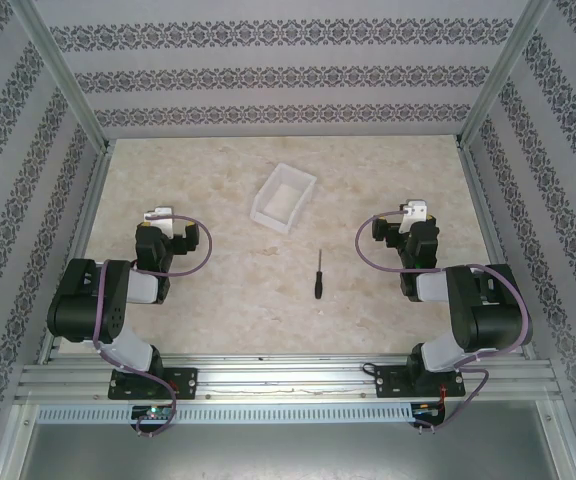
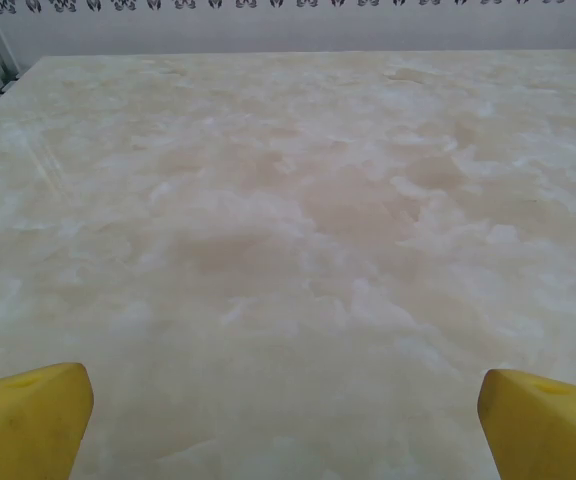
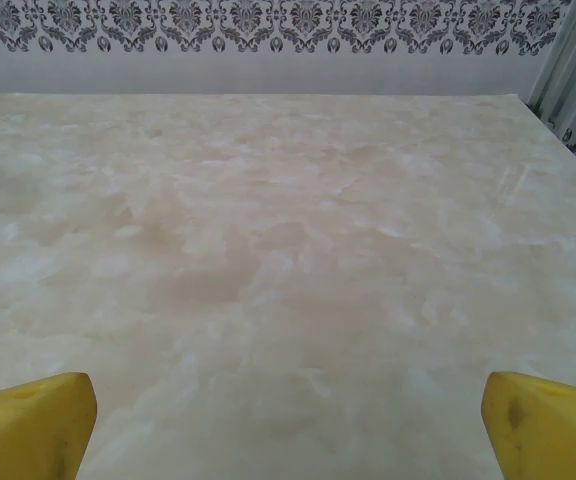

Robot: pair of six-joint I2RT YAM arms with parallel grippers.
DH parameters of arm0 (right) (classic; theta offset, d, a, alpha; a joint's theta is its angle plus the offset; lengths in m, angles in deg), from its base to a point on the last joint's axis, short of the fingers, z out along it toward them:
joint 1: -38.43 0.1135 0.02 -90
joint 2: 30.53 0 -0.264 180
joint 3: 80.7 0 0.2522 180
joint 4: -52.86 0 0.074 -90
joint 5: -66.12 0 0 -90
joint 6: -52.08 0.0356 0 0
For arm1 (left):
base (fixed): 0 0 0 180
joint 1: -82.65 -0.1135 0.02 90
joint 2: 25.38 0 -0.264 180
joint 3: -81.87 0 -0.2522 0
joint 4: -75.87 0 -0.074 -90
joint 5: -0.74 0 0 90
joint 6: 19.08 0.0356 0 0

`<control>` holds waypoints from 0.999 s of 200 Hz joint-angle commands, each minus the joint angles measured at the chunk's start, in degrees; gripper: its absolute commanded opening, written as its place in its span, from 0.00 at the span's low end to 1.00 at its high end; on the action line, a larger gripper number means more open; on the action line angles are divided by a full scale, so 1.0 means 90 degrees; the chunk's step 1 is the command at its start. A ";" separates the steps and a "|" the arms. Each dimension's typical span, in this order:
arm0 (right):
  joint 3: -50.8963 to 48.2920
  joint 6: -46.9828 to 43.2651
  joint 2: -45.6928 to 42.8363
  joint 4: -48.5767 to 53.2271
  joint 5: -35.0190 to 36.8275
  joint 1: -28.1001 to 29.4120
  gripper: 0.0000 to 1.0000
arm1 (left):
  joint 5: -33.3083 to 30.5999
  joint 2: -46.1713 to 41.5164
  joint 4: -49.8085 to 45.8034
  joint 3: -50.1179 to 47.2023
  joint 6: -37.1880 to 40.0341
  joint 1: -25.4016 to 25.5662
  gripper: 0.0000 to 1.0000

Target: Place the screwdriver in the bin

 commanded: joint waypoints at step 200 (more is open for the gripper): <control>0.0062 0.0120 0.0059 -0.0162 -0.0139 -0.0074 0.98 | 0.0014 -0.0063 -0.0089 0.0082 -0.0072 -0.0002 0.99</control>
